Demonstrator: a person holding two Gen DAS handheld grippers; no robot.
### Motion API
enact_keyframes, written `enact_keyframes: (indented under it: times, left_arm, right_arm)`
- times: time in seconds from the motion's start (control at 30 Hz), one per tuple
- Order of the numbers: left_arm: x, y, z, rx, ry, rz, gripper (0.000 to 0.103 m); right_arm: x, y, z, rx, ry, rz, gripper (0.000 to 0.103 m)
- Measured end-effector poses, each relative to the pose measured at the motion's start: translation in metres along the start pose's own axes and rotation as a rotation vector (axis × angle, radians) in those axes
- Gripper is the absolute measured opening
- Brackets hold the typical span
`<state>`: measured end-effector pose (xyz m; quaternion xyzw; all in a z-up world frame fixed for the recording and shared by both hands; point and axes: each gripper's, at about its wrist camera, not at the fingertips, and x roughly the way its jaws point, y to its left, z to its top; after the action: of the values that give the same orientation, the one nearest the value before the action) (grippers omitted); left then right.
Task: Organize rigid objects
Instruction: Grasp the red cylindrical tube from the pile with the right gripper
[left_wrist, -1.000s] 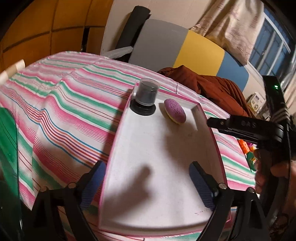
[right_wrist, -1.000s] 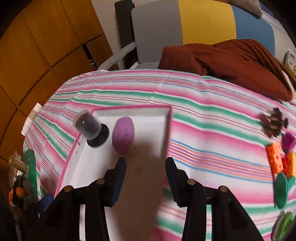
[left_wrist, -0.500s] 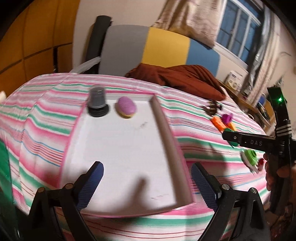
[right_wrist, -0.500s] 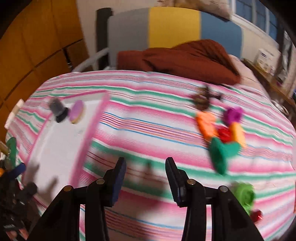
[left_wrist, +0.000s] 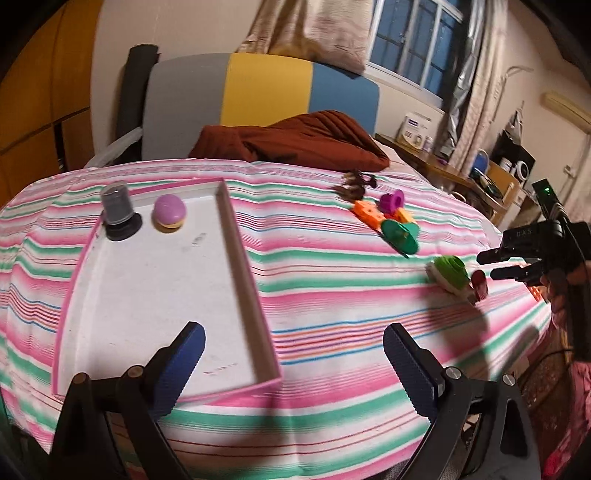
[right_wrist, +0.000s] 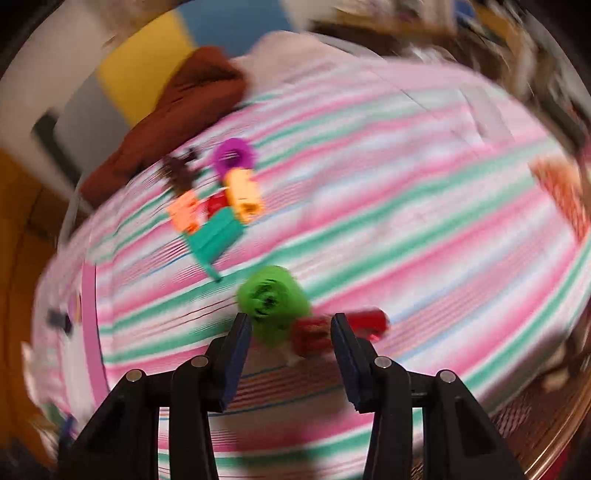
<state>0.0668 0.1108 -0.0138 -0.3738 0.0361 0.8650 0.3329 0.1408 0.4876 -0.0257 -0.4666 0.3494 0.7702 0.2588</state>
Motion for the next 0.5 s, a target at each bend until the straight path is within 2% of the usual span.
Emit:
enact_keyframes:
  times: [0.07,0.13,0.27,0.33,0.5]
  left_arm:
    - [0.0,-0.003,-0.001,0.009,0.002,-0.007,0.098]
    - [0.0,-0.004,-0.002,0.013,0.002,-0.007,0.098]
    - [-0.002,-0.004,-0.003,0.008,0.0,-0.004,0.098]
    - [-0.003,-0.002,-0.003,0.002,-0.001,-0.001,0.098]
    - [-0.003,0.003,-0.004,-0.011,0.002,0.017,0.098]
  right_arm:
    - [0.007,-0.015,-0.001,0.082,0.071,0.015,0.045]
    - [0.015,-0.019,-0.003,0.113,0.112,0.07,0.046]
    - [0.034,-0.013,-0.001,0.097,0.115,0.101,0.048]
    - [0.046,-0.007,0.004,0.091,0.113,0.155,0.051]
    - [0.068,0.024,0.007,-0.015,0.099,0.19,0.055]
